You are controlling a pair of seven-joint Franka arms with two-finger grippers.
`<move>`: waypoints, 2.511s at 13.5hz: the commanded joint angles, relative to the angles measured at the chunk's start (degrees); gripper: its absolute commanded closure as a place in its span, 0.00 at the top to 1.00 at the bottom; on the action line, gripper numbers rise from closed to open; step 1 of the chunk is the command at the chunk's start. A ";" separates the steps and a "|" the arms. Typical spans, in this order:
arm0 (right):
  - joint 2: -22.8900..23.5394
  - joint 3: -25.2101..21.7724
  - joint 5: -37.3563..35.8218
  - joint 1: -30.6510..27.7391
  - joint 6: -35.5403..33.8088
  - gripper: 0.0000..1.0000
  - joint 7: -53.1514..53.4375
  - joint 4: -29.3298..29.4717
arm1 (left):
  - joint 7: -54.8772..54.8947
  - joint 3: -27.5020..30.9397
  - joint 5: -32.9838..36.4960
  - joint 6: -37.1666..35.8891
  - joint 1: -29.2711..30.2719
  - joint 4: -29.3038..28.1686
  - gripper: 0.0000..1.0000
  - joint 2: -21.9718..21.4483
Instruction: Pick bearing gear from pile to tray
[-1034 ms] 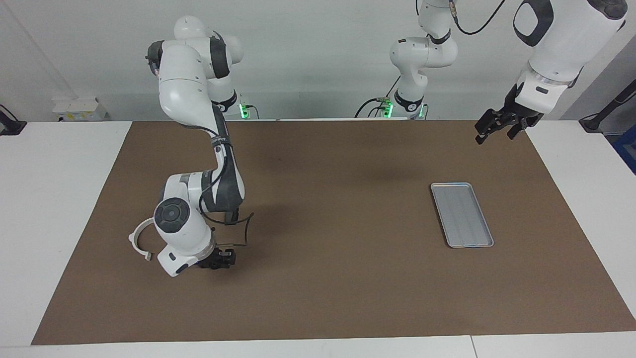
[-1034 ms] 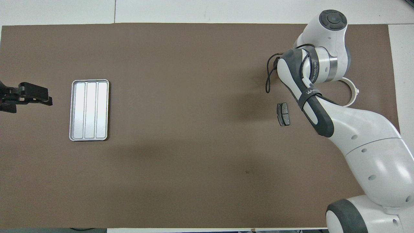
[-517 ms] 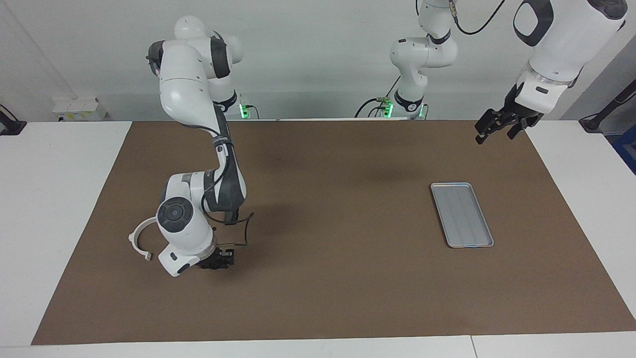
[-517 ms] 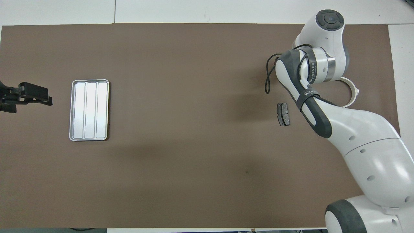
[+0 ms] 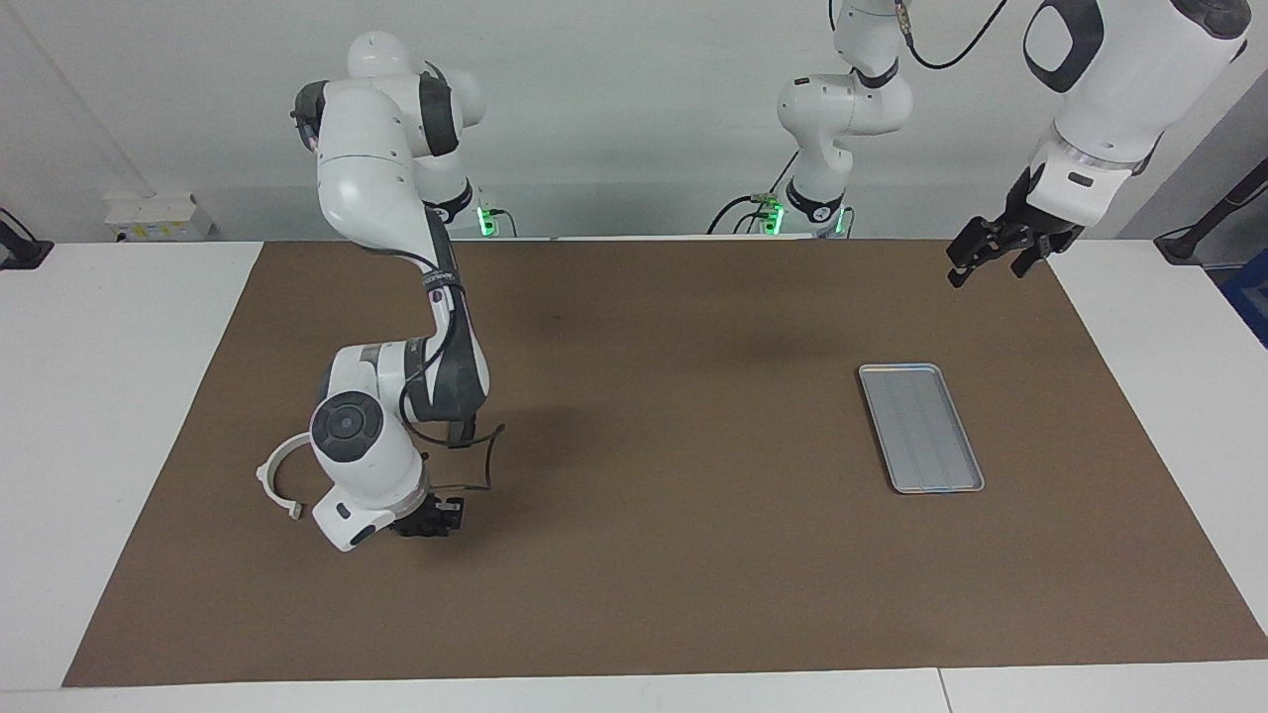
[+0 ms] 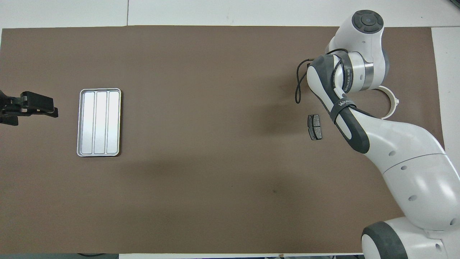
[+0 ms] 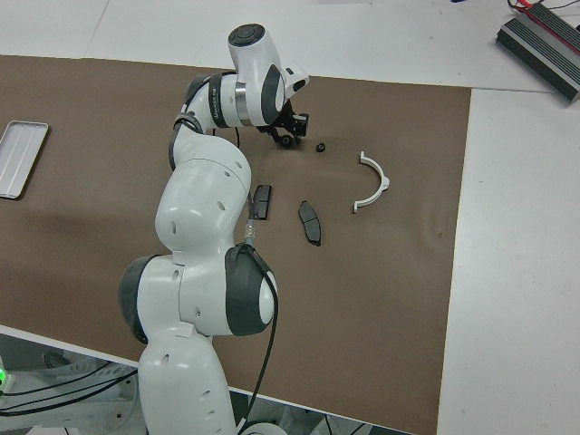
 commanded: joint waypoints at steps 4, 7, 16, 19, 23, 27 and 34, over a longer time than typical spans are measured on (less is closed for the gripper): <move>0.50 0.53 -1.13 -0.25 -1.07 0.14 1.08 1.11 | 0.10 -0.12 0.51 -0.84 0.22 -0.38 1.00 -0.96; 0.50 0.27 -1.13 -0.25 -1.33 0.00 0.99 1.02 | 0.10 -0.12 0.51 -0.92 0.22 -0.38 1.00 -0.96; -0.20 0.09 0.27 8.43 -13.46 0.00 19.05 9.20 | 0.10 -0.12 0.51 -0.84 0.22 -0.38 1.00 -0.96; -0.20 -0.35 3.07 15.46 -12.24 0.00 35.91 9.28 | 0.10 -0.12 0.51 -0.92 0.22 -0.38 1.00 -0.96; 0.33 0.18 3.44 23.29 -8.20 0.00 56.58 9.37 | 0.10 -0.12 0.51 -0.84 0.22 -0.38 1.00 -0.96; 1.73 0.35 3.61 29.88 -3.28 0.00 72.24 9.37 | 0.10 -0.12 0.51 -0.84 0.22 -0.38 1.00 -0.96; 5.51 0.00 3.52 33.94 2.09 0.00 80.35 9.37 | 0.10 -0.12 0.51 -0.84 0.22 -0.38 1.00 -0.96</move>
